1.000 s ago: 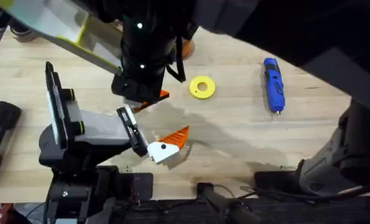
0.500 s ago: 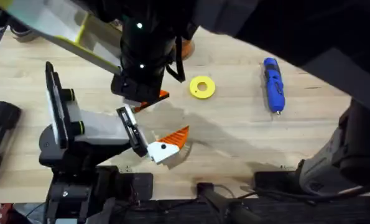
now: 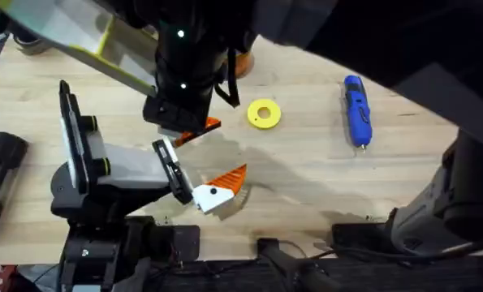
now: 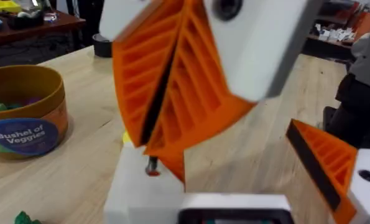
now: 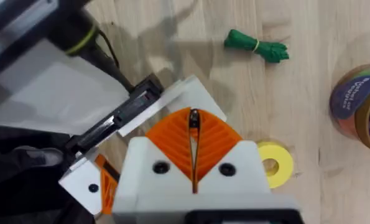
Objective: Pick up the gripper from the table and insert it into the empty holder that is missing its gripper. Then pick up a screw, insert it into the mounting hole, and use the screwdriver to tighten it. Finally, clean up the table by picking up the vegetable and placing it into the bucket.
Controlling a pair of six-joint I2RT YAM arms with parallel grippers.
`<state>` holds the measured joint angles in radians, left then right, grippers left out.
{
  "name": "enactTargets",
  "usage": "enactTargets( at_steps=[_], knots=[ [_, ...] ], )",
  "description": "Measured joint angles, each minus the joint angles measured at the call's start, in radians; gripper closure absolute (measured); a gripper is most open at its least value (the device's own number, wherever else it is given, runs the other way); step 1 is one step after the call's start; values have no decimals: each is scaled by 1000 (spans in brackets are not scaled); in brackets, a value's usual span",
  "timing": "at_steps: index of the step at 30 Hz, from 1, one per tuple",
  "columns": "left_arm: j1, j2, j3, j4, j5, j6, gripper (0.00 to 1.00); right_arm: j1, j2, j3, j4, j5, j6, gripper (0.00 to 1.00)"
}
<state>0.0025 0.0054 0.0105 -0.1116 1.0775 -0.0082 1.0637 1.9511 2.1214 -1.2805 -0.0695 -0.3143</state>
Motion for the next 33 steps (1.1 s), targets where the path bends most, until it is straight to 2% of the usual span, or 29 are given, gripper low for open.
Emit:
enactTargets(
  at_steps=[33],
  knots=[
    [0,0,0,0,0,0,15,0,0,-62,18,0,3,995]
  ],
)
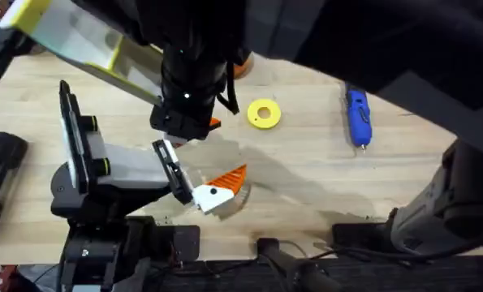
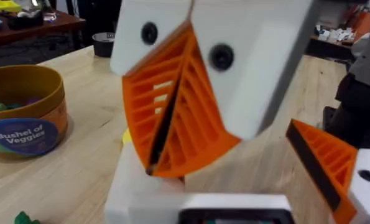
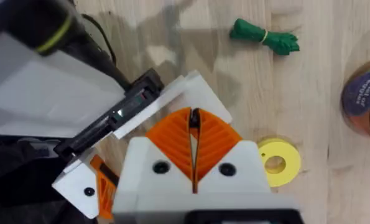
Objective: Pick up the gripper from the table and insert it into the empty holder that is missing its gripper. Then pick up a screw, insert it into the mounting hole, and use the screwdriver to tighten it. Finally, clean up the table by picking up the vegetable and placing it into the bucket.
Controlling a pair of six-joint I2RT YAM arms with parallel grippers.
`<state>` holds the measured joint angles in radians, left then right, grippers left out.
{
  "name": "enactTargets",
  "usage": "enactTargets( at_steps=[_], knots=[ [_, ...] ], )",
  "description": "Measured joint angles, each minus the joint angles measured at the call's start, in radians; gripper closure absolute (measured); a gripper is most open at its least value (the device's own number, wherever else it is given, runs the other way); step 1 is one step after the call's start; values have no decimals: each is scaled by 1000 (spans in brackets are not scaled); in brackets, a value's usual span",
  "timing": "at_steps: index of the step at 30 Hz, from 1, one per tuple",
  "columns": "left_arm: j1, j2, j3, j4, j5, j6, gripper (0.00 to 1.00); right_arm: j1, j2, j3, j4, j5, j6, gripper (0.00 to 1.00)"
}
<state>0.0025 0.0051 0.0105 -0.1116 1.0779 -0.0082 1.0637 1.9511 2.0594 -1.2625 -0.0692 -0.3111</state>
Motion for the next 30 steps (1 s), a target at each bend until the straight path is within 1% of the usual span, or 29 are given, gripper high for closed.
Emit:
enactTargets(
  at_steps=[15,16,17,22,23,24,30],
  knots=[
    [0,0,0,0,0,0,15,0,0,0,0,0,0,987],
    [0,0,0,0,0,0,15,0,0,0,0,0,2,942],
    [0,0,0,0,0,0,15,0,0,0,0,0,3,827],
    [0,0,0,-1,0,-3,15,-15,0,0,-3,26,3,68],
    [0,0,0,-1,0,-4,15,-23,0,0,-3,27,1,27],
    [0,0,0,0,1,-7,15,-26,0,0,-2,24,1,6],
    [0,0,0,-1,0,-7,15,-26,0,0,-1,24,0,6]
  ],
)
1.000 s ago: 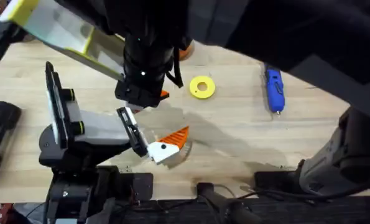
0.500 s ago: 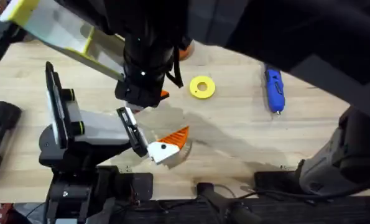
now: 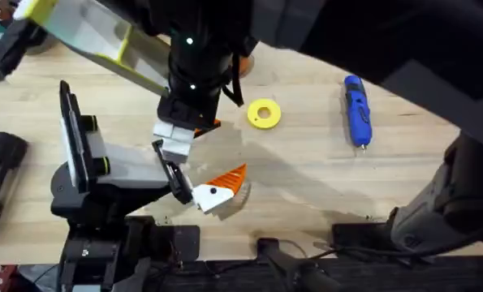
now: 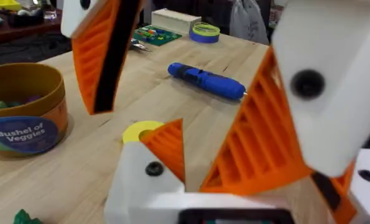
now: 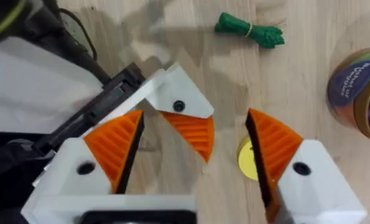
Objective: Pick up the gripper from the table and insert it into the empty holder that is missing its gripper. Then pick up a screw, insert it into the mounting hole, and use the screwdriver to tighten it. Finally, clean up the table by picking up the vegetable and placing it into the bucket.
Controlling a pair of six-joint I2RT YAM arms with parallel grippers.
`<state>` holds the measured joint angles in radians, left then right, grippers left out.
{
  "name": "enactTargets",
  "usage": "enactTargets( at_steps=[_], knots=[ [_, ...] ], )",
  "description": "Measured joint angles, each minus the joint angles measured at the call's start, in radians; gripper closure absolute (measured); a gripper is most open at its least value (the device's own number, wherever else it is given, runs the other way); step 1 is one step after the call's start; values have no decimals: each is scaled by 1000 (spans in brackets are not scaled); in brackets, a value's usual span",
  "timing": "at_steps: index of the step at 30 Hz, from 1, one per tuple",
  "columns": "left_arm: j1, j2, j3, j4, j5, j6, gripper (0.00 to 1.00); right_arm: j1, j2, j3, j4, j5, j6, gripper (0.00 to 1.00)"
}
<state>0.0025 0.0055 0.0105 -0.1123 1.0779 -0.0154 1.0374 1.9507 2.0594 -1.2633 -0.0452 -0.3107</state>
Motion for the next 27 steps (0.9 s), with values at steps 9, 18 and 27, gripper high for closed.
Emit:
enactTargets(
  at_steps=[9,18,27],
  knots=[
    [0,0,0,0,0,0,15,-1,-5,0,3,0,0,6],
    [0,0,0,0,2,0,15,-31,-92,-8,9,-24,0,6],
    [0,0,0,0,2,0,15,-151,-243,-8,-94,-82,-31,5]
  ],
)
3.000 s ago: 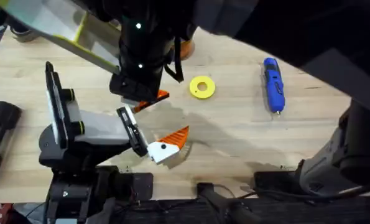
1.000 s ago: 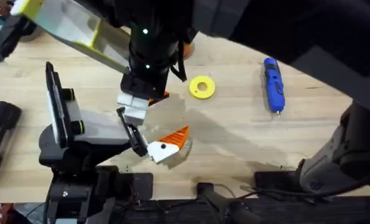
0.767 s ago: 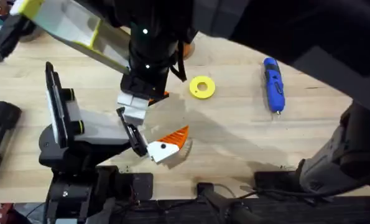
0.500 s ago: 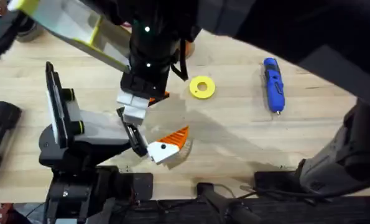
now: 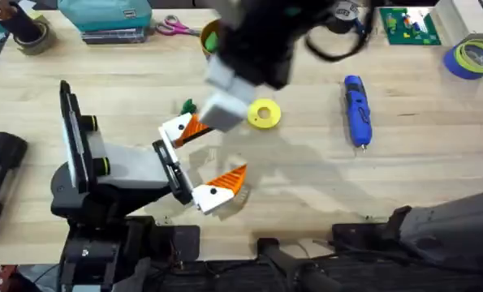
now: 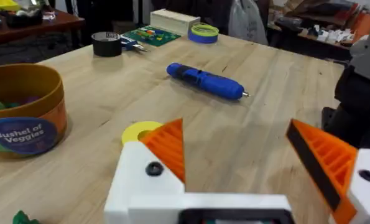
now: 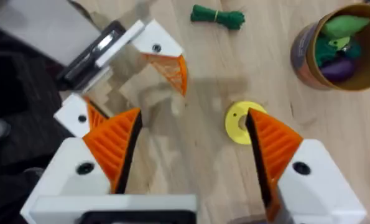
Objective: Pick up the gripper from the table and insert it into the empty holder that is missing its gripper. Then pick up a screw, insert it into the mounting hole, and use the screwdriver to tighten it. Finally, clean up the table by picking up the vegetable and placing it into the bucket.
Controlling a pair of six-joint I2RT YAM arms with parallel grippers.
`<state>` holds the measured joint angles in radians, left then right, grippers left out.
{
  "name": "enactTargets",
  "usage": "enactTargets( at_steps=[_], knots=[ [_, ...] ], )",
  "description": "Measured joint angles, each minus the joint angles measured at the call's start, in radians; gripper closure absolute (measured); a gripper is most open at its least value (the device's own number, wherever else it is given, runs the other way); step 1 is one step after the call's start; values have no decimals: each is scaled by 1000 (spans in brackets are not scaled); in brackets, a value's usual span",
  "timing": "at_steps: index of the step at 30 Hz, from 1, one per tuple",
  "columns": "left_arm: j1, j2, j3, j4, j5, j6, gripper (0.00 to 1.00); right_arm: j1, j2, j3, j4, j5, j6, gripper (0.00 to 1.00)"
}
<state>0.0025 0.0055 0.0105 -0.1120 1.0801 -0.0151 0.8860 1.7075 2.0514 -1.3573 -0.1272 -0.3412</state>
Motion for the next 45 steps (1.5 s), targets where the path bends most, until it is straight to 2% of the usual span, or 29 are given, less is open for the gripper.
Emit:
enactTargets(
  at_steps=[5,8,19,25,31,45],
  knots=[
    [0,0,0,0,0,0,15,-88,-47,-3,-82,-135,-130,5],
    [0,0,0,0,0,0,15,-135,-86,-46,-83,-224,-227,5],
    [0,0,0,0,0,0,15,-350,-330,-483,58,-518,-623,5],
    [0,0,0,0,0,0,15,-479,-346,-579,66,-663,-808,4],
    [0,0,0,0,0,0,15,-520,-302,-582,79,-687,-869,4],
    [0,0,0,0,0,0,15,-521,-181,-582,139,-597,-893,5]
  ],
)
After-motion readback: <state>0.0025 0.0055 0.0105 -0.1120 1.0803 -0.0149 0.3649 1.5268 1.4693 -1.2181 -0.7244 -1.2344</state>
